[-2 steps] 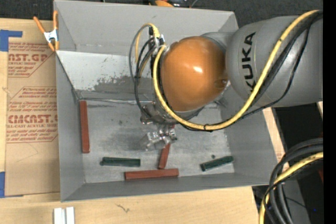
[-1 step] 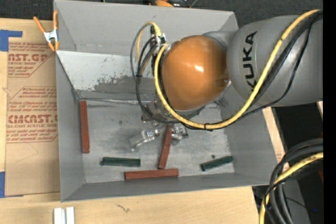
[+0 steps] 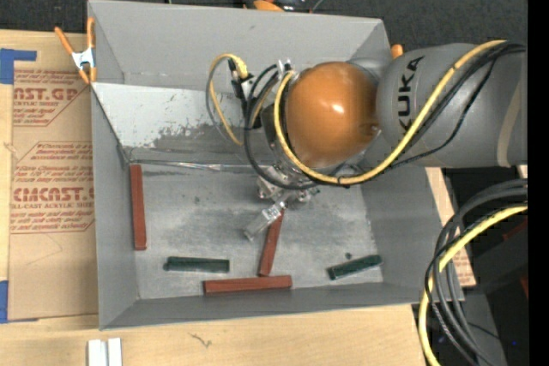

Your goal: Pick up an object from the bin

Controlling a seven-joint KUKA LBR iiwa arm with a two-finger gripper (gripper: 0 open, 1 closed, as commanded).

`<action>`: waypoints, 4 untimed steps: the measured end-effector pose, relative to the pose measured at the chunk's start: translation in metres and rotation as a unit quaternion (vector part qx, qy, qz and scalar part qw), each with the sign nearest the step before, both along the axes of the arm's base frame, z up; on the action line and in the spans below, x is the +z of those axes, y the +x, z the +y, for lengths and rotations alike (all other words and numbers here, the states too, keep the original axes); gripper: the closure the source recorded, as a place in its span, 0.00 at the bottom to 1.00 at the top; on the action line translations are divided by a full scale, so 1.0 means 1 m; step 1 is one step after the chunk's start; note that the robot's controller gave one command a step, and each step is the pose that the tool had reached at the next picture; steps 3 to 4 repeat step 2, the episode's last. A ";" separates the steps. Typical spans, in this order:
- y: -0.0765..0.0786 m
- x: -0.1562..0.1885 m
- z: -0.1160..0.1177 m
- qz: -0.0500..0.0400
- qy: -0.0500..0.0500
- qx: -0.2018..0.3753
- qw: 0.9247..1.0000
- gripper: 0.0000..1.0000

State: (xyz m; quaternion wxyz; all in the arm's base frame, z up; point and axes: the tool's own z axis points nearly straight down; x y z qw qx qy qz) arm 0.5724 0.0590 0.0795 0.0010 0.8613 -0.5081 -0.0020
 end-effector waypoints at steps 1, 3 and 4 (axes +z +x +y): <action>0.001 0.003 0.003 -0.002 0.002 0.000 1.000 1.00; 0.003 0.176 0.035 -0.006 0.002 0.081 0.997 1.00; 0.003 0.176 0.035 -0.006 0.002 0.081 0.997 1.00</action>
Offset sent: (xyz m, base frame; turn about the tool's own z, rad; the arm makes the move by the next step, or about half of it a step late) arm 0.0000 0.0000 0.0000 0.0000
